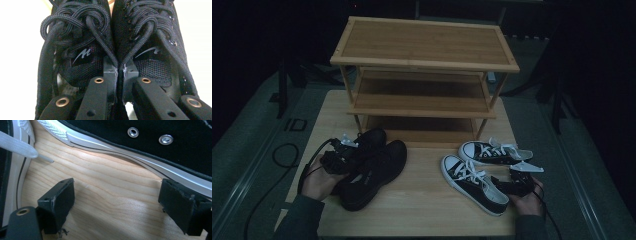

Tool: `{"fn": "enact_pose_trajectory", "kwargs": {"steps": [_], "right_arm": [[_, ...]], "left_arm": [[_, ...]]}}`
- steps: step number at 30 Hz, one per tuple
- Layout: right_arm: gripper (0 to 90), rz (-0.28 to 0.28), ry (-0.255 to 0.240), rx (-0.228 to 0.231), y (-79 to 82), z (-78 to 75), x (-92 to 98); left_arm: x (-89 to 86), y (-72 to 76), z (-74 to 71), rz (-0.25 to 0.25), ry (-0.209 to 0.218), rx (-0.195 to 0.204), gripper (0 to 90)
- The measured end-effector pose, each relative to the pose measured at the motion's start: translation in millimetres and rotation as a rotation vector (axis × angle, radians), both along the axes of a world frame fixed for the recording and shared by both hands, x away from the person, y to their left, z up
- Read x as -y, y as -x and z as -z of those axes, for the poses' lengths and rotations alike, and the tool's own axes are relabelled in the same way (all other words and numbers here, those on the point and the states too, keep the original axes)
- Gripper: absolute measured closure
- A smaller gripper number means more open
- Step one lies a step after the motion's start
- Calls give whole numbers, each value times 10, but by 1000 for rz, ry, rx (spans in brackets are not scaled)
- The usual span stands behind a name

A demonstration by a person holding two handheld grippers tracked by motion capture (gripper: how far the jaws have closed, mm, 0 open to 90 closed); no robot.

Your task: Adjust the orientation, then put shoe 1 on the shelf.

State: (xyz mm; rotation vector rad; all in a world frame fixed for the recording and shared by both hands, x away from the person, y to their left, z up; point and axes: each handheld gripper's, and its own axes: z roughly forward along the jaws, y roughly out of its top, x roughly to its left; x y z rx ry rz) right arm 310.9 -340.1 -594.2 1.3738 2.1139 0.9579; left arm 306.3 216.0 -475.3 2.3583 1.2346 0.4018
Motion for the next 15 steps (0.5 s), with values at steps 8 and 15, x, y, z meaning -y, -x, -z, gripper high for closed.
{"fn": "enact_pose_trajectory", "kwargs": {"steps": [8, 15], "right_arm": [[136, 1, 0, 0, 0, 0, -1], [136, 0, 0, 0, -1, 0, 0]], "left_arm": [[61, -23, -100, -3, 5, 21, 854], [155, -44, -153, 7, 23, 29, 854]]}}
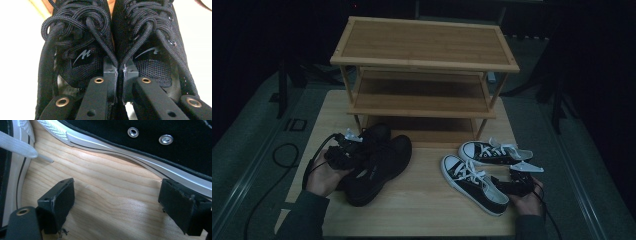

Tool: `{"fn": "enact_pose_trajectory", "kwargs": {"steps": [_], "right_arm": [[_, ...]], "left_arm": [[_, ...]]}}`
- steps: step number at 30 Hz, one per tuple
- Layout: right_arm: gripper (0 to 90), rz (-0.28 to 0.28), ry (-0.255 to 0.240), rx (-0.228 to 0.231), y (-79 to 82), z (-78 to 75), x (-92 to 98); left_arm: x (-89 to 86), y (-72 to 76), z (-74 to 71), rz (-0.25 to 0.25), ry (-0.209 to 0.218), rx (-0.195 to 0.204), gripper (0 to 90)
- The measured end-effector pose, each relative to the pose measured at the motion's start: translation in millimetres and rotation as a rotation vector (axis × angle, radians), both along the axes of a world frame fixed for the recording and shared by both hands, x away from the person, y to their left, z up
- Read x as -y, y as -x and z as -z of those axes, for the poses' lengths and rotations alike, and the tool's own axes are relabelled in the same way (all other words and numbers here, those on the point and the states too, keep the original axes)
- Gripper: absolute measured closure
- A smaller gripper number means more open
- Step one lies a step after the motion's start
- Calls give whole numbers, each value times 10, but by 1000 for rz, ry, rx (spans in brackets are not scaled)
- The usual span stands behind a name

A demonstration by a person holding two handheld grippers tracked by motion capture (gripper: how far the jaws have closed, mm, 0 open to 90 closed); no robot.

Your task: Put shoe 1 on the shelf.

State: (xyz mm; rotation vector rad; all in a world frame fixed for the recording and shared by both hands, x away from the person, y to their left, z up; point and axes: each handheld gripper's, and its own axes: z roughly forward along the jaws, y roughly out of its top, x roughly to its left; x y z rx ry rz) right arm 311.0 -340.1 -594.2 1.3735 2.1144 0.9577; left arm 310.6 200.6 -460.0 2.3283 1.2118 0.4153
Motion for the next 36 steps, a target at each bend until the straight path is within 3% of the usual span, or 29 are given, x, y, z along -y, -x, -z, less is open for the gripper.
{"fn": "enact_pose_trajectory", "kwargs": {"steps": [14, 21, 36], "right_arm": [[137, 2, 0, 0, 1, 0, -1], [137, 2, -1, 0, 1, 0, -2], [137, -1, 0, 0, 0, 0, 1]], "left_arm": [[238, -90, -62, 16, 23, 10, 852], [340, -164, -71, 20, 6, 8, 852], [576, -369, -60, -16, 6, 13, 852]]}}
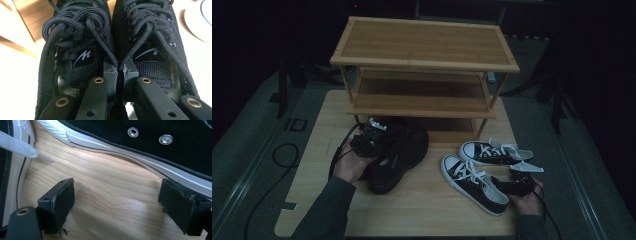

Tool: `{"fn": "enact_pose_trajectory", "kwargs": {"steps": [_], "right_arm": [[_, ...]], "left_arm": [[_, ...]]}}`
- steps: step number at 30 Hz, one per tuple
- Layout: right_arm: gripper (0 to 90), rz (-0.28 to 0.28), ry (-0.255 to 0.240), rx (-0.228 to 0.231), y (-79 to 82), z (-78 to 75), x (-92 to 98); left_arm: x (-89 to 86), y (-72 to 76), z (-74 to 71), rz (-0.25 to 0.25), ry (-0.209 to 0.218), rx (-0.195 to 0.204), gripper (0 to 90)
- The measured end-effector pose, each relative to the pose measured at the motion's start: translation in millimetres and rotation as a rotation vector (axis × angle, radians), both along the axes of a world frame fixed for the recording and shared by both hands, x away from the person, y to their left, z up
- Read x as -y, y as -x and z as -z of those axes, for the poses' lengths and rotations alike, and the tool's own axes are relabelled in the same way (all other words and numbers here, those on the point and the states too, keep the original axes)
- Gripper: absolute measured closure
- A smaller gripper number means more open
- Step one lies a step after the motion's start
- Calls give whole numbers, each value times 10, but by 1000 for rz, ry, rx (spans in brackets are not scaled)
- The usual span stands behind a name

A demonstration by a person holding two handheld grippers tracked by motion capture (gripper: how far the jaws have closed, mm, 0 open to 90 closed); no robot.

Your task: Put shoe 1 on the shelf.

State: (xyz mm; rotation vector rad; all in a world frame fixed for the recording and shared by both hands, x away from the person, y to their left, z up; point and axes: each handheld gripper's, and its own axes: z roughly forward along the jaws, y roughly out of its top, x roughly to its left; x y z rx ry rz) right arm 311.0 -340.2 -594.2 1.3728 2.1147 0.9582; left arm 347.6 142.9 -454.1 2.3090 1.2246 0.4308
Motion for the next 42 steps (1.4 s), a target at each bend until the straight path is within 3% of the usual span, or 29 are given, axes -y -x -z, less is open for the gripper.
{"fn": "enact_pose_trajectory", "kwargs": {"steps": [21, 33, 37, 42], "right_arm": [[138, -1, 0, -1, -1, -1, 2], [138, -2, 0, -1, -1, -1, 3], [138, -2, -1, -1, -1, -1, 3], [137, -3, -1, -1, -2, -1, 4]], "left_arm": [[337, -322, 148, -69, -20, 1, 850], [529, -467, 194, -116, -52, 29, 850], [575, -510, 208, -133, -45, 35, 849], [668, -584, 234, -199, -47, 44, 849]]}}
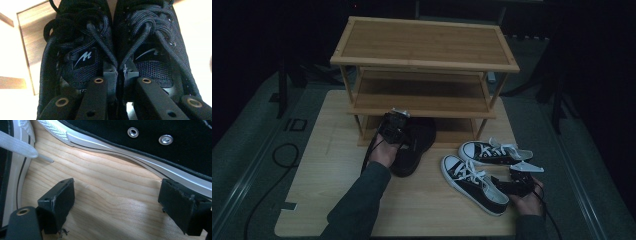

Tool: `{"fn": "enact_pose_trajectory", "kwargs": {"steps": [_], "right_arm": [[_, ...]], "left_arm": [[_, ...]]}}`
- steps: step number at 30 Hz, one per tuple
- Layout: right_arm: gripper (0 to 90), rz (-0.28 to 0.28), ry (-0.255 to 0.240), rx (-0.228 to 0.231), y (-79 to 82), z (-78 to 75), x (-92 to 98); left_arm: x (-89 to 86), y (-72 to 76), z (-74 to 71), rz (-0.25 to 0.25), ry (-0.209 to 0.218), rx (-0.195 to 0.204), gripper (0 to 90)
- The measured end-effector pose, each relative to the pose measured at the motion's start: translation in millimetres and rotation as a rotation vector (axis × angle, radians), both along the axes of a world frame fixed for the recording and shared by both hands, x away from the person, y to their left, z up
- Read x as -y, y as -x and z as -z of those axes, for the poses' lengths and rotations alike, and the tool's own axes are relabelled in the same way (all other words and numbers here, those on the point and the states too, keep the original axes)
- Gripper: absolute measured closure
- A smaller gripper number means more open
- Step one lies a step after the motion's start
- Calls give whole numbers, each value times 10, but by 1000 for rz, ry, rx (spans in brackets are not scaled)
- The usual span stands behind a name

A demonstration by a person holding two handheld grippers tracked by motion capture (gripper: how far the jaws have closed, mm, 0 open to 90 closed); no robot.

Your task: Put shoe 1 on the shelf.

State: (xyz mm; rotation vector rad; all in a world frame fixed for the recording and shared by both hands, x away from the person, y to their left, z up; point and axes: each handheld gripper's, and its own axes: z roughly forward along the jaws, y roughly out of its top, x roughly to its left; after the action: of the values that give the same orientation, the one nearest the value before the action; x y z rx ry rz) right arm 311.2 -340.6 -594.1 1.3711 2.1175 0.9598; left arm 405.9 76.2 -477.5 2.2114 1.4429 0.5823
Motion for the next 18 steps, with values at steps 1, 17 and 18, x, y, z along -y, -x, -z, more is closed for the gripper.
{"fn": "enact_pose_trajectory", "kwargs": {"steps": [1, 17, 18], "right_arm": [[137, 0, 0, 0, 0, 0, 0], [138, 0, 1, 0, 1, 0, -2], [138, 0, 1, 1, 1, 0, -2]], "left_arm": [[19, -14, 8, -15, 1, 6, 849], [156, -33, -13, -19, -3, 34, 580], [142, -18, -36, 2, -5, 30, 559]]}}
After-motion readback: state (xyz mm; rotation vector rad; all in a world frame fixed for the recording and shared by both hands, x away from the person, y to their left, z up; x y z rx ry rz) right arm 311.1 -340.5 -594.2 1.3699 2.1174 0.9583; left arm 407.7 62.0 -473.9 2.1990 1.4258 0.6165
